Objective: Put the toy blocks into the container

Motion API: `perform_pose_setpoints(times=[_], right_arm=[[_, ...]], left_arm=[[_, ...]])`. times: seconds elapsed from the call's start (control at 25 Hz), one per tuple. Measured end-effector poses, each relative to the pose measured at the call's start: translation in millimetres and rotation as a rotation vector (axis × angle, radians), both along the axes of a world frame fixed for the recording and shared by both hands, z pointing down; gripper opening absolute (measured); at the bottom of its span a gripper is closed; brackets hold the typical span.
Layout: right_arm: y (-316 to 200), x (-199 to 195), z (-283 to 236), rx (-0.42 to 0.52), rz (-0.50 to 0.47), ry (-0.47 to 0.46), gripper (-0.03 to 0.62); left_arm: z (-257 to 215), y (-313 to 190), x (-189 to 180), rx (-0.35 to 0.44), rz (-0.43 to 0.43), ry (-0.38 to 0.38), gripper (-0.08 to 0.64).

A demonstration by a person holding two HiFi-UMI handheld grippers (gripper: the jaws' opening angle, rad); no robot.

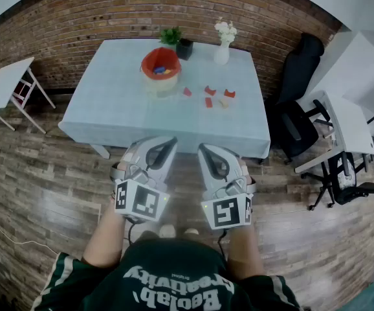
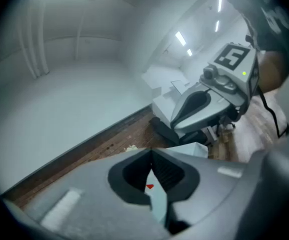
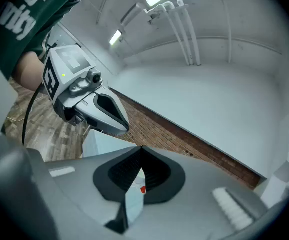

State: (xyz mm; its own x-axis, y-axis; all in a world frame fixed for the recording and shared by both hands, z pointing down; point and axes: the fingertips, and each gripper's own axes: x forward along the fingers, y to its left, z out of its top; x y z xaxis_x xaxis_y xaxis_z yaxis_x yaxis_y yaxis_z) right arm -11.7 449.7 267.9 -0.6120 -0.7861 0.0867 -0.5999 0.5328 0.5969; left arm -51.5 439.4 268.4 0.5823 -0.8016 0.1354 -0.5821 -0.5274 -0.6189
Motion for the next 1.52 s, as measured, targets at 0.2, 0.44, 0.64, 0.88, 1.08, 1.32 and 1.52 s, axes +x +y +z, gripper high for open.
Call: perform_pose_setpoints(times=[0.2, 0.44, 0.64, 0.88, 1.08, 1.32, 1.52], right_arm=[[-4.3, -0.8, 2.2, -0.001, 0.011, 0.005, 0.006], [-4.8, -4.3, 3.3, -0.003, 0.001, 0.013, 0.006], [-6.3, -1.6, 2.4, -0.013, 0.016, -0.015, 0.006], [-12.6, 4.0, 5.8, -0.022, 0.025, -0.04, 0.006], [-41.1, 15.2, 16.3, -0.034, 0.031, -0.037, 0.006], [-110.7, 30.7, 24.1, -0.022, 0.016, -0.061, 0.006], [-196.1, 46.4, 21.4, -0.015, -0.006, -0.076, 0.006]], left_arm=[[2.2, -2.4, -0.7, 0.0, 0.002, 0.001, 0.003], [3.7, -4.7, -1.1, -0.007, 0.01, 0.003, 0.003], [2.8, -5.6, -2.5, -0.002, 0.016, 0.004, 0.003], [7.0, -16.4, 3.8, -0.006, 0.032, 0.008, 0.003], [15.9, -45.3, 15.7, -0.017, 0.042, 0.011, 0.003], [26.3, -112.6, 34.5, -0.009, 0.041, -0.001, 0.003], [22.6, -193.8, 49.6, 0.011, 0.02, 0.002, 0.003]])
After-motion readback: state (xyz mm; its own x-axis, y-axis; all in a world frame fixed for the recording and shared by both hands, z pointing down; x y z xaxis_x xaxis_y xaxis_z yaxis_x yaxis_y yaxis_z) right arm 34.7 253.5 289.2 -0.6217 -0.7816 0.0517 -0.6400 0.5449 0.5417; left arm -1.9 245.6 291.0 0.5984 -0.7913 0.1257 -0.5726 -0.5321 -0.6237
